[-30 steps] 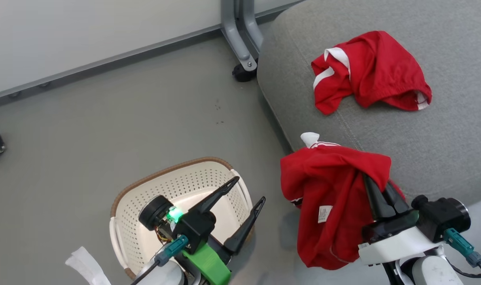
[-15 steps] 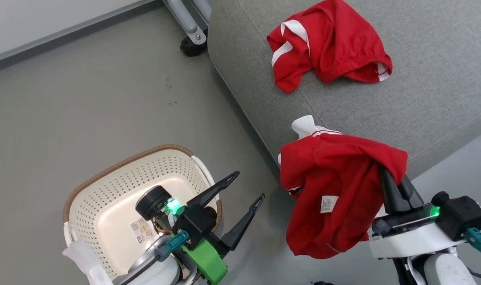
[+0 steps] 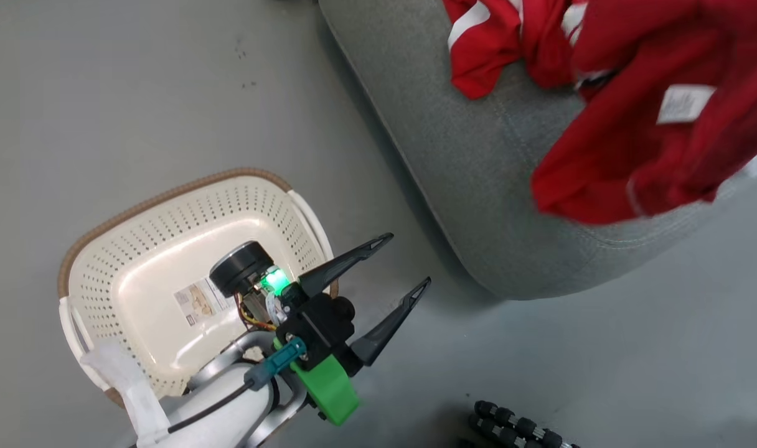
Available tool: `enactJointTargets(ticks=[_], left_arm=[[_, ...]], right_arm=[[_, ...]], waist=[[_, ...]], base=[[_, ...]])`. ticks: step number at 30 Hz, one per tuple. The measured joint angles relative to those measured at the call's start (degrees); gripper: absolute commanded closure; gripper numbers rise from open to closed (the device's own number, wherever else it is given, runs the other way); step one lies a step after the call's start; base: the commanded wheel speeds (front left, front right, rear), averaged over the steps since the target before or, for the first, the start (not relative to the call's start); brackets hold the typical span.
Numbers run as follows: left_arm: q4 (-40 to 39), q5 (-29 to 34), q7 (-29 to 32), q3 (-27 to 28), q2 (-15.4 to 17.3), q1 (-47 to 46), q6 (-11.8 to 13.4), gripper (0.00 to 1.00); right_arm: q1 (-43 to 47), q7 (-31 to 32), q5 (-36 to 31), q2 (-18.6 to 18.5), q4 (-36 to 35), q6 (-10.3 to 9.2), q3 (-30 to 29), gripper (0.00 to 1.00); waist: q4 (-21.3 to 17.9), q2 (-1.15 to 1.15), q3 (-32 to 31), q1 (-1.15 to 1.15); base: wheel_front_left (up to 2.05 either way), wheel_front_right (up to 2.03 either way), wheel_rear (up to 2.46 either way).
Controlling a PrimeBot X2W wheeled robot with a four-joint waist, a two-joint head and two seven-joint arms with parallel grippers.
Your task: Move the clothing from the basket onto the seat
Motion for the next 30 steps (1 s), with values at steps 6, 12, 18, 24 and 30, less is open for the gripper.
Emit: enactJointTargets(ticks=[6, 12, 18, 24, 30], left_arm=[[-2.8, 0.9, 2.0, 0.1, 2.5, -4.0, -0.4, 0.0], [-4.4, 1.4, 3.0, 0.3, 3.1, -8.0, -0.6, 0.0], [-5.2, 1.6, 3.2, 1.0, 4.3, -9.3, -0.6, 0.0], [-5.5, 1.6, 3.1, 1.0, 5.1, -9.2, -0.1, 0.0], [-5.5, 1.6, 3.2, 0.5, 4.8, -9.3, 0.0, 0.0]], right_arm=[[-15.5, 0.0, 0.5, -11.9, 4.8, 0.0, -3.5, 1.0], [-24.6, 0.0, 0.3, -19.0, 11.8, 0.01, -5.0, 1.0], [-28.2, 0.0, -0.2, -22.8, 20.2, 0.01, -10.1, 1.0], [-27.3, 0.0, -3.2, -22.9, 26.9, 0.01, -13.0, 1.0], [-24.4, 0.0, -5.4, -18.0, 36.0, 0.01, -14.0, 0.83]], waist=[[1.9, 0.0, 7.1, 0.0], [4.2, 0.0, 13.5, 0.0], [6.9, 0.0, 18.4, 0.0], [9.5, 0.0, 21.1, 0.0], [10.7, 0.0, 22.3, 0.0]], base=[[0.0, 0.0, 0.0], [0.0, 0.0, 0.0], [0.0, 0.0, 0.0], [0.0, 0.0, 0.0], [0.0, 0.0, 0.0]])
